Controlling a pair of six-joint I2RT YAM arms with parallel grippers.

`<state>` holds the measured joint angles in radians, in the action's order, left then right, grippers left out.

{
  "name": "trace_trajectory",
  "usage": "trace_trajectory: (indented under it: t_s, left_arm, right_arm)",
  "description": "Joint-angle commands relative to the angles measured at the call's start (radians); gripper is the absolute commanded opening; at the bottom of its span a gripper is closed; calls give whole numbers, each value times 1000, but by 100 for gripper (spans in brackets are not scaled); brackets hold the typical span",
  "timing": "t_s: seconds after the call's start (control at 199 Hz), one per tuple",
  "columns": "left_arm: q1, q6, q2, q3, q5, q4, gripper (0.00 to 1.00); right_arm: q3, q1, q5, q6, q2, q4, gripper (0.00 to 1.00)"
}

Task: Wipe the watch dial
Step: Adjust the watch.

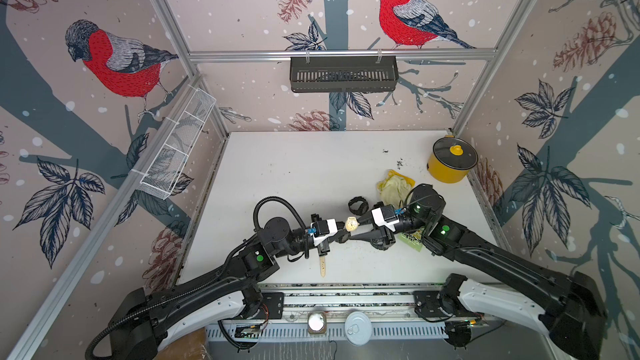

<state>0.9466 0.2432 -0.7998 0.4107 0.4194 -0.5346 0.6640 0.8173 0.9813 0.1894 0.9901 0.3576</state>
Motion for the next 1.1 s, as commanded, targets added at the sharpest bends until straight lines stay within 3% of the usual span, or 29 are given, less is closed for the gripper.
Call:
trace_trajectory:
  t_s: [0.0,0.145,0.306,0.401,0.446,0.551,0.612,0.762,0.882,1.093]
  left_arm:
    - [1,35,17,-17,-9,-30,0]
    - [1,30,26,-47,-36,-66,0]
    - [2,38,17,-65,-56,-85,0]
    - [1,47,11,-66,-56,-87,0]
    - [0,44,8,-64,-71,-87,0]
    - [1,12,-4,-52,-104,-79,0]
    - [1,-12,-20,-43,-124,-69,0]
    - [-3,-49,-73,-48,-185,-55,0]
    - [-39,-75,-106,-59,-209,-53,0]
    - [-119,-81,-219,-28,-241,-45,0]
  right_arm:
    - [2,-10,-97,62,-31,-106,32]
    - [-29,-53,-168,2,-83,-117,35]
    - [-112,-56,-184,-104,-158,-2,60]
    - [-135,-53,-251,-134,-187,7,64]
    - [-128,-55,-348,-158,-199,-11,67]
    - [-93,-74,-705,-286,-219,-85,79]
    - [-72,-111,-843,-333,-213,-130,80]
    - [-15,-290,-945,-434,-120,-276,77]
    - [29,-429,-941,-483,13,-373,75]
    - [87,-451,-1074,-394,319,-429,79]
